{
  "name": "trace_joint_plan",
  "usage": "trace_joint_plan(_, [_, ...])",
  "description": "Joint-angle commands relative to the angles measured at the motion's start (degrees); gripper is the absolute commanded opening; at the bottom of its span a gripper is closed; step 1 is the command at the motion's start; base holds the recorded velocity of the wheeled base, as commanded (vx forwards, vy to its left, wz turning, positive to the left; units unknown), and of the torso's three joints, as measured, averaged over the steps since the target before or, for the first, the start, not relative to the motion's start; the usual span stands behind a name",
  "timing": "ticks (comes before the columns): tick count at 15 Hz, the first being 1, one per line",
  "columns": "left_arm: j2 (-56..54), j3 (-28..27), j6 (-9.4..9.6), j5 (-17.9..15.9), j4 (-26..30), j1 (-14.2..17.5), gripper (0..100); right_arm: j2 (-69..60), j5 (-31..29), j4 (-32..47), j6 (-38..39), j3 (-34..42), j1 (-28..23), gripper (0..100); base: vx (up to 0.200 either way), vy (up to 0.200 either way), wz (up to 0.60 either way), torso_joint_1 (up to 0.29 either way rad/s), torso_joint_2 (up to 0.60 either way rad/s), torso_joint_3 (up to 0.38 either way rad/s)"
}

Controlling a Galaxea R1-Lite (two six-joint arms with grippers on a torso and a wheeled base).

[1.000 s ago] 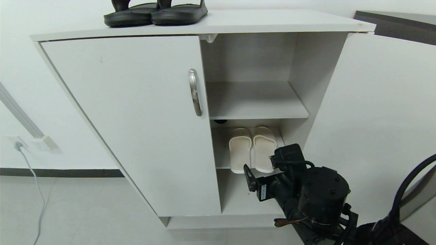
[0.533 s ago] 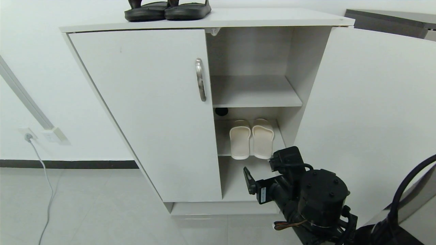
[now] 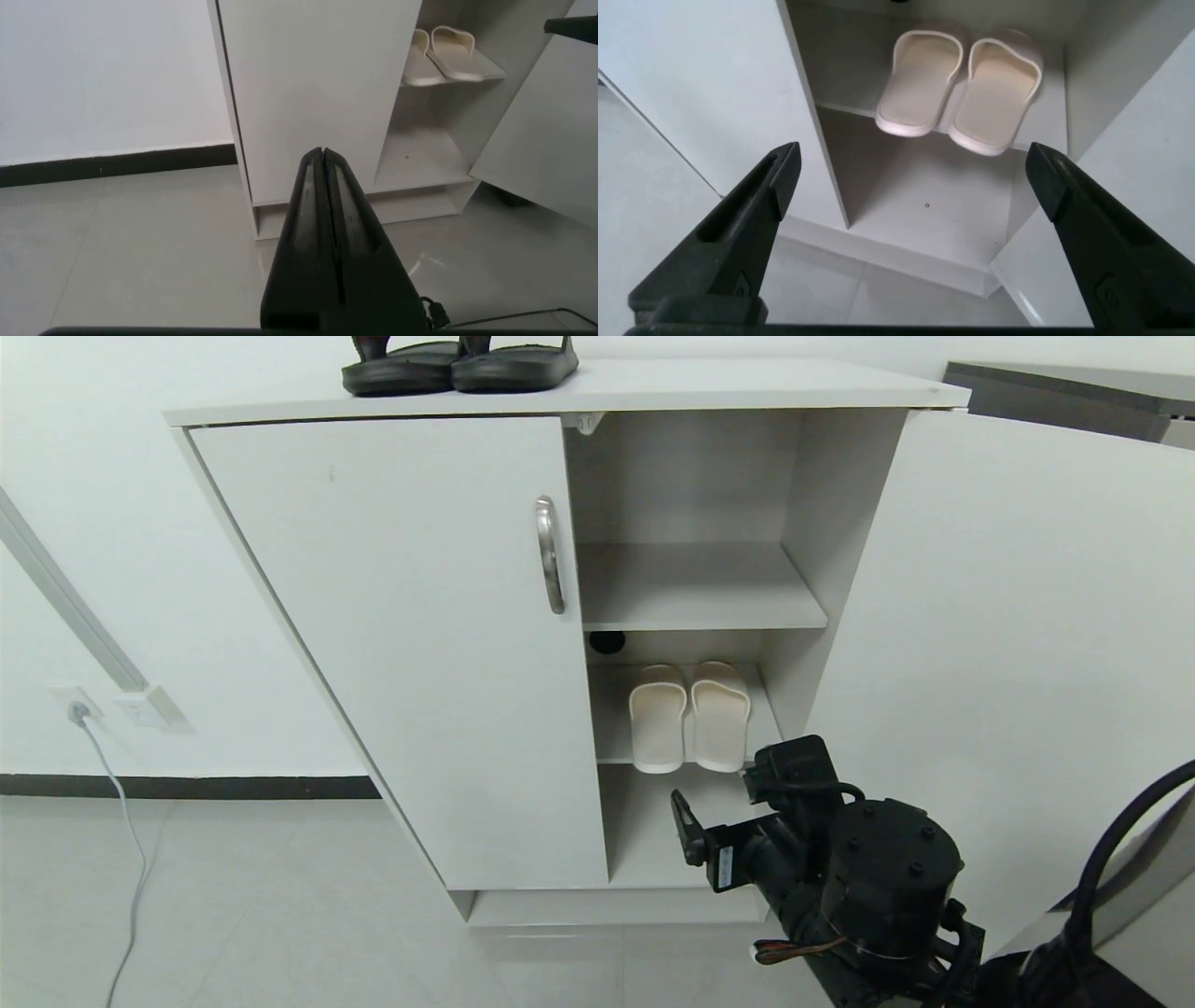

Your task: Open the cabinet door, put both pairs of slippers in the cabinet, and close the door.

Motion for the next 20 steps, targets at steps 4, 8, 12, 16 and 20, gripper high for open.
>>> trace_joint_plan(4, [0.07,0.01,0.04,-0.02,0.00,0.01,0,0.26,-0.11,0.00,-0.14,0.07,0.01,100,0.000,0.000,0.00,0.001,0.00,0.027])
trace_joint_plan(8, [0.07,0.01,0.04,-0.02,0.00,0.01,0,0.26,-0.20,0.00,-0.14,0.15,0.01,100,0.000,0.000,0.00,0.006,0.00,0.178])
trace_joint_plan(12, [0.07,0.01,0.04,-0.02,0.00,0.01,0,0.35,-0.20,-0.09,-0.14,0.07,-0.07,100,0.000,0.000,0.00,0.001,0.00,0.063])
trace_joint_plan(16, [0.07,0.01,-0.14,-0.02,0.00,-0.07,0,0.52,-0.11,-0.09,-0.14,0.07,-0.07,100,0.000,0.000,0.00,0.000,0.00,0.000])
trace_joint_plan(20, [0.07,0.01,-0.14,-0.02,0.00,0.01,0,1.14,-0.20,-1.14,-0.14,0.07,-0.07,100,0.000,0.000,0.00,0.000,0.00,0.000])
